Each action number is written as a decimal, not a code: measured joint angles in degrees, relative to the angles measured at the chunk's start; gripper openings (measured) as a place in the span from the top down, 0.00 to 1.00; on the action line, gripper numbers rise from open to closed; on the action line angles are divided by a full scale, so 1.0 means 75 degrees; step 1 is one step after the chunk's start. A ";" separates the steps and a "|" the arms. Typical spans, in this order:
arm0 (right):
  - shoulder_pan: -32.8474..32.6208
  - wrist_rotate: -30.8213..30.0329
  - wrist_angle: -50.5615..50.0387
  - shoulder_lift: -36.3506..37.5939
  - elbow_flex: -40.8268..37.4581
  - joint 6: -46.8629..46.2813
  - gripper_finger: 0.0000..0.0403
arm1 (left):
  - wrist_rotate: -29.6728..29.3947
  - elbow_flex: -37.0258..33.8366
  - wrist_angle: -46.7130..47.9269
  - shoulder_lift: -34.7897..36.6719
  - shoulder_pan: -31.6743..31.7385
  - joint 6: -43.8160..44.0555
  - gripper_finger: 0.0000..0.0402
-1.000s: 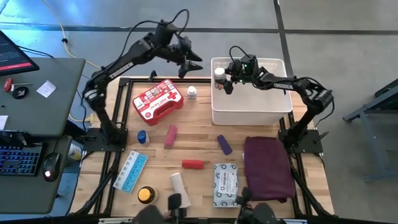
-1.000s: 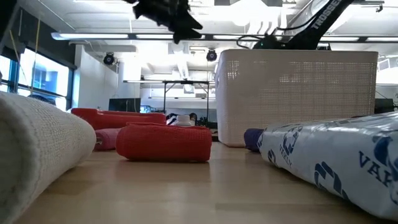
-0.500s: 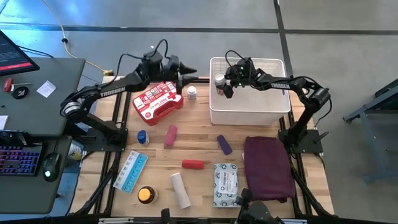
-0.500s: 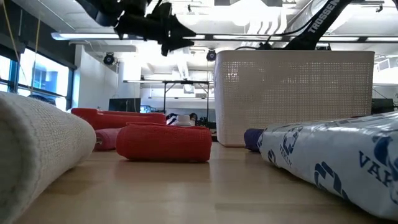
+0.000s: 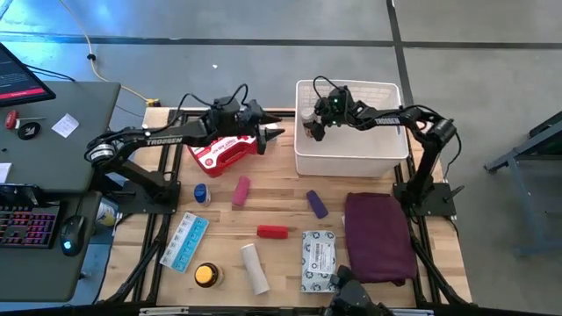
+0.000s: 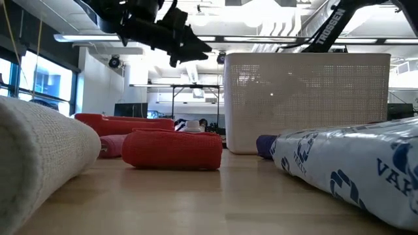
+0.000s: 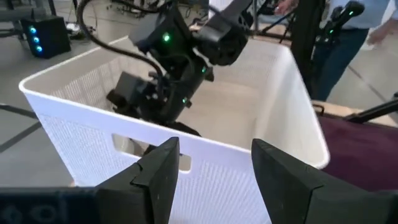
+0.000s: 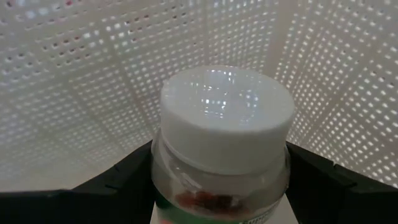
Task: Pick & place medical supplies in basket/bin
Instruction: Put the bottom white medicine bottle into the white container, then put the red first aid kit into the white container
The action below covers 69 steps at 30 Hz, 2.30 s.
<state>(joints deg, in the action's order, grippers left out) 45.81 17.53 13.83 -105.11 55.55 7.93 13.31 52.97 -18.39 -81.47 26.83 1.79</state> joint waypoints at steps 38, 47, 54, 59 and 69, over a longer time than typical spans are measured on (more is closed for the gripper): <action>-0.0075 -0.0774 -0.1021 0.1473 -0.0029 0.0203 0.07 | -0.0109 -0.0245 0.0415 -0.0003 0.0019 -0.0204 0.42; -0.0079 -0.0728 -0.1512 0.1943 -0.0029 0.0203 0.07 | -0.0113 -0.0245 0.0557 -0.0003 0.0020 -0.0203 0.42; -0.0229 -0.0701 -0.2193 0.3117 -0.0029 0.0189 0.07 | -0.1365 -0.0242 0.1406 0.0340 0.0014 -0.0272 0.42; -0.0499 -0.0706 -0.2445 0.4215 -0.0029 0.0326 0.07 | -0.2184 -0.0237 0.2347 0.0892 0.0015 -0.0170 0.42; -0.1705 -0.0070 -0.2609 0.5918 -0.0017 0.0617 0.07 | -0.3449 -0.0123 0.4603 0.1241 0.0015 0.0639 0.42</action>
<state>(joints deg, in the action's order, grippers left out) 33.02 17.01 -5.74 -60.72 55.42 12.56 -12.56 52.05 16.13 -72.16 26.95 6.58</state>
